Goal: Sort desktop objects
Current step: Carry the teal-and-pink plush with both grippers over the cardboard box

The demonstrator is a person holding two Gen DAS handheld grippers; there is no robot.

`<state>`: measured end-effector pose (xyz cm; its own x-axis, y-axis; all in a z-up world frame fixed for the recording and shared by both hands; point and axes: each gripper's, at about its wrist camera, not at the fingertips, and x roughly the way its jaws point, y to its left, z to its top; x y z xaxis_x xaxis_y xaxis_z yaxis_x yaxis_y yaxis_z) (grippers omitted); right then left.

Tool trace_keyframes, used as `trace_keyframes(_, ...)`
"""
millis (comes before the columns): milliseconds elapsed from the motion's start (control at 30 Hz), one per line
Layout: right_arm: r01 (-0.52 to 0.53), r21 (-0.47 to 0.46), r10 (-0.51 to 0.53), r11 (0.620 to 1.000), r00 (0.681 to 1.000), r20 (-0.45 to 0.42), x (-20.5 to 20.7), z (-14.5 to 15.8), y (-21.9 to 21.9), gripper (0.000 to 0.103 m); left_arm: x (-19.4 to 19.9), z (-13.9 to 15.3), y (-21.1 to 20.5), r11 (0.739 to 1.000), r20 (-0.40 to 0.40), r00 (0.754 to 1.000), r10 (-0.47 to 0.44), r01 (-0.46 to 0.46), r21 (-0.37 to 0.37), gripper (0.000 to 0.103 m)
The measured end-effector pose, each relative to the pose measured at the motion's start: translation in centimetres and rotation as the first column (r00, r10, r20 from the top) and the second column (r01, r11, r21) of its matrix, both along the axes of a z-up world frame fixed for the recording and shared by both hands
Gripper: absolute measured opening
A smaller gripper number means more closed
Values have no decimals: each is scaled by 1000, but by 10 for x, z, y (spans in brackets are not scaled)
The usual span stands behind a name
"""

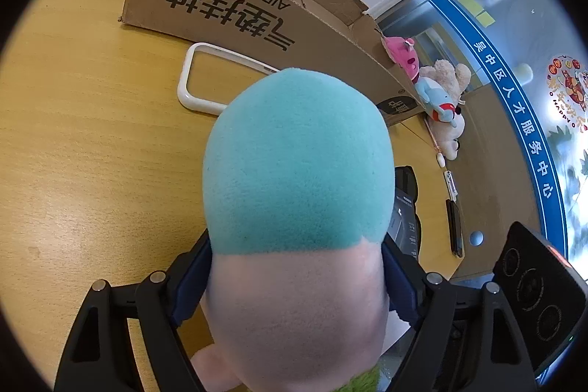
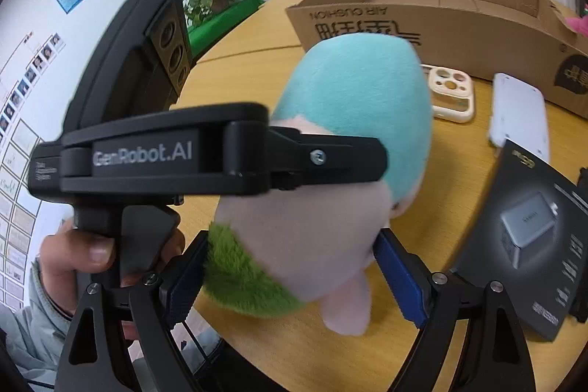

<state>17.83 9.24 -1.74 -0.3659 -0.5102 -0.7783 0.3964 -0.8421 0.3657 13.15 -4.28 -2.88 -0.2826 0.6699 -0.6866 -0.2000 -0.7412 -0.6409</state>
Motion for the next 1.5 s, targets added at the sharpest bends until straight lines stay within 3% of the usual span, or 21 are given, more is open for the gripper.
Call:
trace_keyframes(333, -2, -37, 0, 999, 999, -39, 4, 9, 6, 86, 4, 18, -4, 999, -13, 999, 32, -32, -6, 76)
trace_keyframes(467, -25, -59, 18, 998, 994, -110, 9, 36, 11, 84, 2, 47, -2, 999, -64, 997, 47, -47, -2, 76)
trace_keyframes(600, -40, -79, 23, 996, 977, -214, 10, 72, 19, 84, -3, 90, 4, 998, -174, 983, 55, -58, -13, 76)
trace_keyframes(800, -56, -62, 28, 996, 923, -384, -11, 136, 27, 84, -25, 157, 15, 999, -318, 947, 35, -38, -1, 76)
trace_keyframes(1000, -66, -47, 32, 997, 851, -524, -35, 206, 40, 84, -53, 235, 27, 999, -486, 873, 22, -33, -14, 76)
trace_keyframes(1133, -64, -45, 26, 997, 809, -587, -53, 248, 47, 84, -71, 278, 32, 1000, -549, 836, 14, -24, -10, 76)
trace_keyframes(1333, -71, -48, 26, 996, 787, -617, -83, 286, 54, 84, -87, 314, 28, 1000, -605, 796, 22, -28, -2, 76)
trace_keyframes(1500, -67, -61, 15, 996, 788, -615, -124, 305, 59, 84, -118, 337, 26, 1000, -626, 779, 16, -11, 12, 76)
